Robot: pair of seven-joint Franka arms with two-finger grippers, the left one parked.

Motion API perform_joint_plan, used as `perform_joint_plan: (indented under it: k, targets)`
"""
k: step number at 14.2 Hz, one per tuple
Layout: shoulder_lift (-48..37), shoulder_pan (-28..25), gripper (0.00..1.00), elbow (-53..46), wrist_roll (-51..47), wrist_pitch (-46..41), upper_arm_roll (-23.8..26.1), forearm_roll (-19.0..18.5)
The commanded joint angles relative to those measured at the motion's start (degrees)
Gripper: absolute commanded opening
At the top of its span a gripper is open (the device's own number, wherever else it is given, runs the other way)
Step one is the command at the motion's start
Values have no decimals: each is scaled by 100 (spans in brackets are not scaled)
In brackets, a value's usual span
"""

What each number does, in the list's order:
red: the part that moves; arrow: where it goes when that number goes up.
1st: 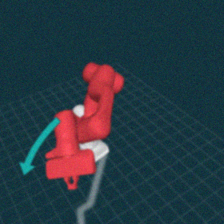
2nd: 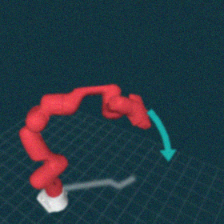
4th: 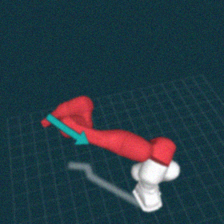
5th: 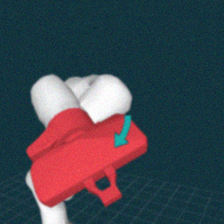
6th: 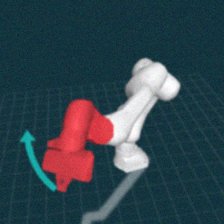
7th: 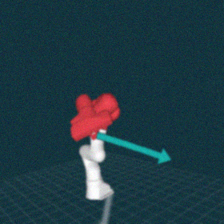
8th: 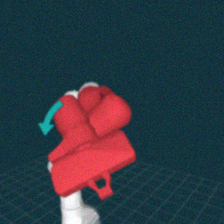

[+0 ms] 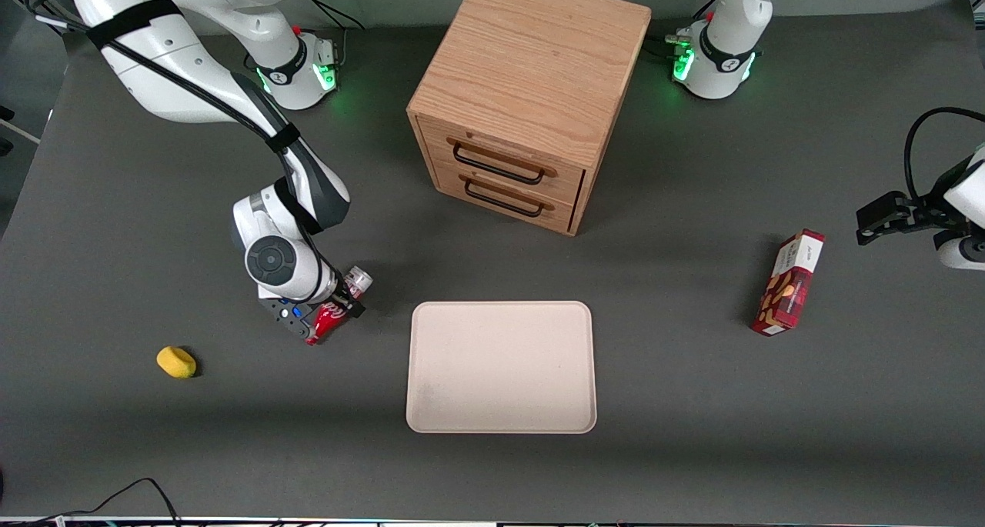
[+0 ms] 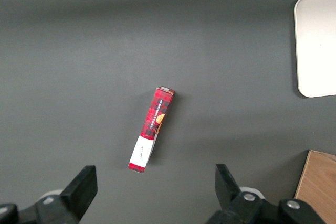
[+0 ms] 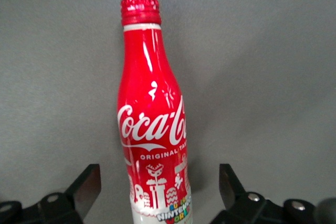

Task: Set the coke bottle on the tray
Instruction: 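Close the right gripper around the bottle's body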

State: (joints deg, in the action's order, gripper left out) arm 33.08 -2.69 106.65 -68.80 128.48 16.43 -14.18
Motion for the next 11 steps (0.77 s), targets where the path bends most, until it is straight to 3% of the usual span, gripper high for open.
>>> perform_joint_plan:
  k: [1,5,7,8,10,11]
  targets:
    - [102,-21,100,-39,-196,63,35,-278]
    - [164,-21,98,-39,-196,98,35,-323]
    - [216,-21,89,-39,-196,98,35,-357]
    - [216,-21,70,-39,-196,98,35,-392]
    - [208,-38,0,-30,-187,89,35,-402]
    - [208,-56,0,-30,-169,98,35,-402]
